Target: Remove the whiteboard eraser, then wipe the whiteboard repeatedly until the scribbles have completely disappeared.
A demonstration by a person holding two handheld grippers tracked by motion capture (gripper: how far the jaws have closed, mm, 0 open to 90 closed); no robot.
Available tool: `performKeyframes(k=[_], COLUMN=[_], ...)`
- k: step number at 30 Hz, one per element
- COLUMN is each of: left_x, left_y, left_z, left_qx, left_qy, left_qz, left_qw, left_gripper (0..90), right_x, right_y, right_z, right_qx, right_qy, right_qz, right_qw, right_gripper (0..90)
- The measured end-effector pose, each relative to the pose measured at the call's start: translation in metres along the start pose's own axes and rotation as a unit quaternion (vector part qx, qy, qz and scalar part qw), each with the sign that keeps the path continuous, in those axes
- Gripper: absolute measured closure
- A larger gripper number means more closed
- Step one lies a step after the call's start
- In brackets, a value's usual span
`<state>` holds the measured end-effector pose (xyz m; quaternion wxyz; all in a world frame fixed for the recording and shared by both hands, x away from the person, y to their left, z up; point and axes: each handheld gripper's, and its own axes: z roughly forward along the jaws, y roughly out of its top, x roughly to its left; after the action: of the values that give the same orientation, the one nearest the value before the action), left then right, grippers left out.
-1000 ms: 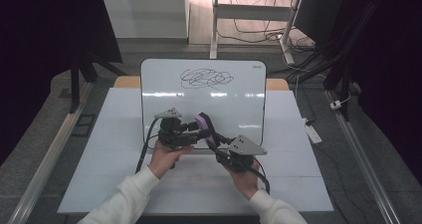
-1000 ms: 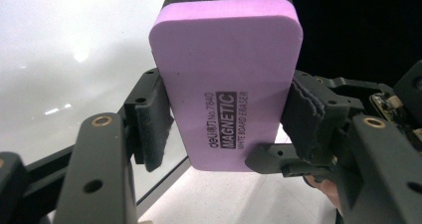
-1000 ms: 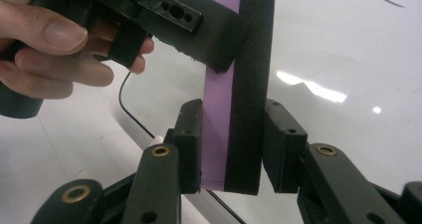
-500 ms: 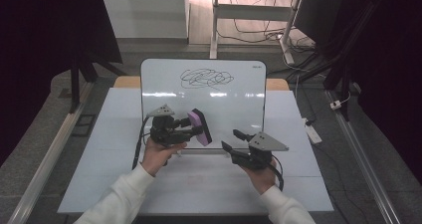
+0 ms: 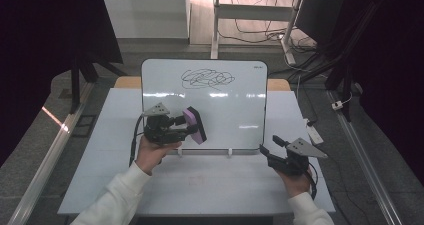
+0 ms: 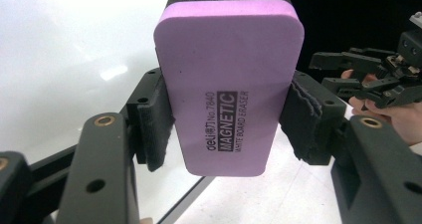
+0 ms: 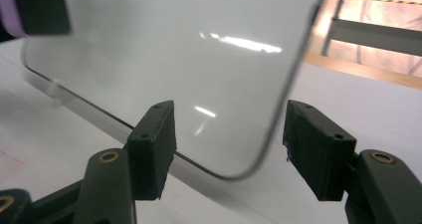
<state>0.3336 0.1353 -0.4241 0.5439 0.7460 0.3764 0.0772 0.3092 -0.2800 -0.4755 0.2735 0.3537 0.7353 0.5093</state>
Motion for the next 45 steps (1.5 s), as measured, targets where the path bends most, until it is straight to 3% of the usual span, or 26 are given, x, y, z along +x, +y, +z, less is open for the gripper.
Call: performKeyframes(k=[4, 8, 18, 23, 37, 45], left_x=[0.002, 0.003, 0.004, 0.009, 0.021, 0.031], left_y=[0.003, 0.005, 0.011, 0.013, 0.019, 0.042], left_z=[-0.006, -0.012, -0.029, -0.037, -0.044, -0.045], left_qx=[0.003, 0.006, 0.005, 0.003, -0.007, -0.012], left_qy=[0.01, 0.019, 0.065, 0.081, 0.106, 0.139], left_qz=[0.009, 0.017, 0.04, 0.041, 0.027, 0.028], left_qw=[0.9999, 0.9997, 0.9971, 0.9958, 0.994, 0.9898], left_gripper=[41.0, 41.0, 41.0, 41.0, 41.0, 41.1], right_x=[-0.011, -0.019, -0.026, -0.024, -0.024, -0.024], right_y=[-0.009, -0.013, -0.018, -0.019, -0.021, -0.021], right_z=[-0.005, -0.007, -0.003, 0.0, 0.002, 0.003], right_qx=[0.013, 0.024, 0.047, 0.056, 0.06, 0.06], right_qy=[-0.022, -0.026, -0.009, -0.004, -0.004, -0.001], right_qz=[-0.004, -0.003, 0.004, -0.008, -0.006, -0.006], right_qw=[0.9997, 0.9994, 0.9989, 0.9984, 0.9982, 0.9982], right_gripper=[37.2, 35.9, 35.5, 35.2, 35.2, 35.2])
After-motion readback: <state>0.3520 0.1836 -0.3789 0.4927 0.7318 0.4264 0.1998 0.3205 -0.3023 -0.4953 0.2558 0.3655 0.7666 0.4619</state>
